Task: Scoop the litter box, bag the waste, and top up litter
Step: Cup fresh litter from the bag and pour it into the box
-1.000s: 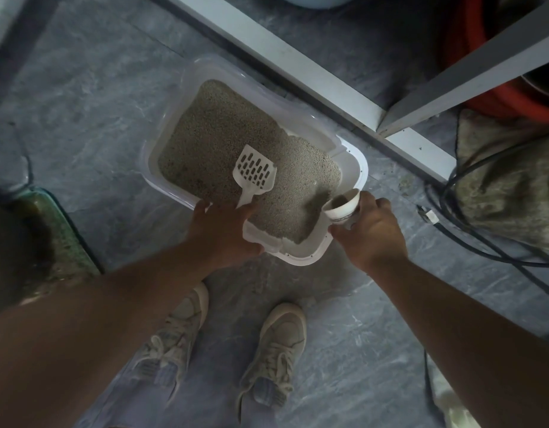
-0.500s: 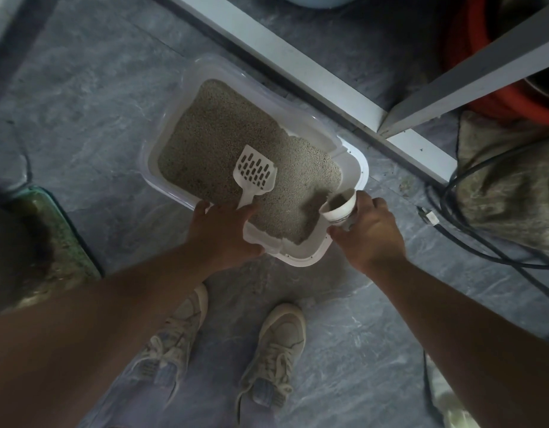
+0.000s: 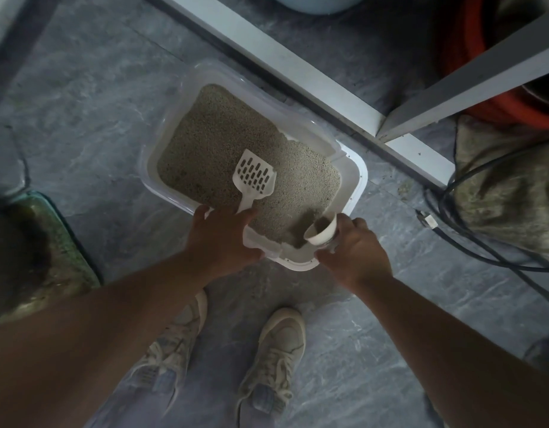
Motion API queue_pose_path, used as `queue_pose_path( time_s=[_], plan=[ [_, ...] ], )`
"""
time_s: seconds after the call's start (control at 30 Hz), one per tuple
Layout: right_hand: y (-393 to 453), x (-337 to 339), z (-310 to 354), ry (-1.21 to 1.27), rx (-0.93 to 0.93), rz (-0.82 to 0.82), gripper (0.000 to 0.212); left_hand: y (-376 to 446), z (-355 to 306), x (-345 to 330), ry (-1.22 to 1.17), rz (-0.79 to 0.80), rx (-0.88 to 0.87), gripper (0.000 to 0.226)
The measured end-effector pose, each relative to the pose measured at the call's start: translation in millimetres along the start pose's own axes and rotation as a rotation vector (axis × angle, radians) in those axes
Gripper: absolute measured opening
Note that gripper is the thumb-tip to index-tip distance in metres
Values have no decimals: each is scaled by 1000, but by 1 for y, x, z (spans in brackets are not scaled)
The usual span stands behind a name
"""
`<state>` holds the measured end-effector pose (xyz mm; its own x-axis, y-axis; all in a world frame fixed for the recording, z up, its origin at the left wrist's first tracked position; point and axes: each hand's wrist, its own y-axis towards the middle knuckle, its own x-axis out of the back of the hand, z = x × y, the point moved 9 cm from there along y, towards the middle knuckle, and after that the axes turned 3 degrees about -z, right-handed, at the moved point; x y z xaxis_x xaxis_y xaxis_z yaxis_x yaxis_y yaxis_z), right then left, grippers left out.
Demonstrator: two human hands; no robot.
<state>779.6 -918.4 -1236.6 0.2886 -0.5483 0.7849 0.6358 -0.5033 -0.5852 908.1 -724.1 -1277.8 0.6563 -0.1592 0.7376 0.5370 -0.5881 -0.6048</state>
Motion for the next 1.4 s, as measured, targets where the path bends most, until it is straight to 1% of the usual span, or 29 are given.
queue_pose_path(
  time_s=[0.07,0.13,0.2,0.33,0.47,0.53,0.67,0.8,0.97,1.1,1.23,1.4],
  plan=[
    [3,3,1,19,-23,-3,63,-2,0,4,-18,-28,2,88],
    [9,12,-2,106,-86,-63,64,-4,0,9,-31,-56,0,88],
    [15,21,3,162,-109,-106,63,-5,1,13,-33,-74,6,89],
    [30,37,29,213,-70,-154,66,-6,7,19,15,-113,22,93],
    [51,62,57,277,-32,-246,65,-8,11,22,17,-159,15,99],
    [59,62,62,245,-42,-234,66,-8,12,20,10,-138,18,98],
    [62,49,65,169,-102,-145,69,-6,13,19,-5,-120,24,100],
    [70,55,82,177,-83,-171,69,-6,14,17,-2,-116,7,100],
    [81,61,74,192,-187,-193,69,-8,16,16,-27,-100,-5,99],
    [88,66,89,186,-152,-208,67,-8,16,18,-41,-88,-3,98],
    [81,49,72,178,-241,-147,66,-8,17,18,-33,-76,6,98],
    [85,51,93,191,-190,-184,66,-7,15,16,-34,-77,-5,97]
  ],
)
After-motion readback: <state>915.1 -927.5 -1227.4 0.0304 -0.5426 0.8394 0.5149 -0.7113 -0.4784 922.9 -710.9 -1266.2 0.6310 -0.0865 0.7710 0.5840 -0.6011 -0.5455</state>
